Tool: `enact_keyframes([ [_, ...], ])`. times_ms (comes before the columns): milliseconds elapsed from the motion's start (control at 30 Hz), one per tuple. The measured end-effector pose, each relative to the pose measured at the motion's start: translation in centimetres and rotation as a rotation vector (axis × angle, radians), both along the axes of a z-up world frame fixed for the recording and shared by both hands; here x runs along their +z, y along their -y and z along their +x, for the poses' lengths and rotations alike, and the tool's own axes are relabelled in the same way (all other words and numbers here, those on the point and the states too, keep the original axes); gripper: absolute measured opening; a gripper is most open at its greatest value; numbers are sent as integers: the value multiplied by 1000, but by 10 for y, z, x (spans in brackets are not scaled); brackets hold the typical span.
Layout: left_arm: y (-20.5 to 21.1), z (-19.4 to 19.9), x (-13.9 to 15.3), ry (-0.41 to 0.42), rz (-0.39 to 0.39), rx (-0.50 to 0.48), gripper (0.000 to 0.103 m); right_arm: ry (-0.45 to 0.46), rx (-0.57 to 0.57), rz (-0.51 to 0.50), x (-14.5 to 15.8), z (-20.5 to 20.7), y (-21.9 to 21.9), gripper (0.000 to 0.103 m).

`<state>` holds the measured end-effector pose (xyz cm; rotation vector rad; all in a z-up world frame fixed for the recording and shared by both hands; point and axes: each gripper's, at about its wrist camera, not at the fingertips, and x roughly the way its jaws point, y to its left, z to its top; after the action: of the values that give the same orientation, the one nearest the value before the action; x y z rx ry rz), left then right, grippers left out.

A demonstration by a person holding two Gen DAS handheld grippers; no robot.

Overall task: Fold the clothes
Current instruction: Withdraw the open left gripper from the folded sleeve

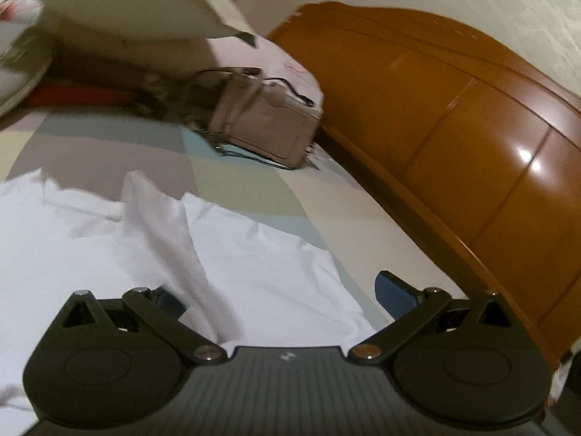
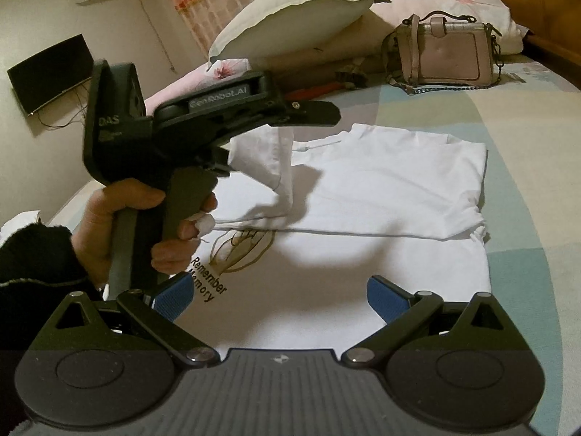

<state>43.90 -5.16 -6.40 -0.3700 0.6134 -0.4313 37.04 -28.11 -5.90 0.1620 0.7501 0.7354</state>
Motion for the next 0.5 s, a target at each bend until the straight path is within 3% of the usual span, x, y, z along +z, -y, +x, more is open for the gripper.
enact_keyframes([
  [333,1,3,17,2,34,-63,102,-3,-2,-9,-2,0,-4,103],
  [500,-18,-6,20,2,125,-20,102,0,-27,0,-1,2,-4,103],
])
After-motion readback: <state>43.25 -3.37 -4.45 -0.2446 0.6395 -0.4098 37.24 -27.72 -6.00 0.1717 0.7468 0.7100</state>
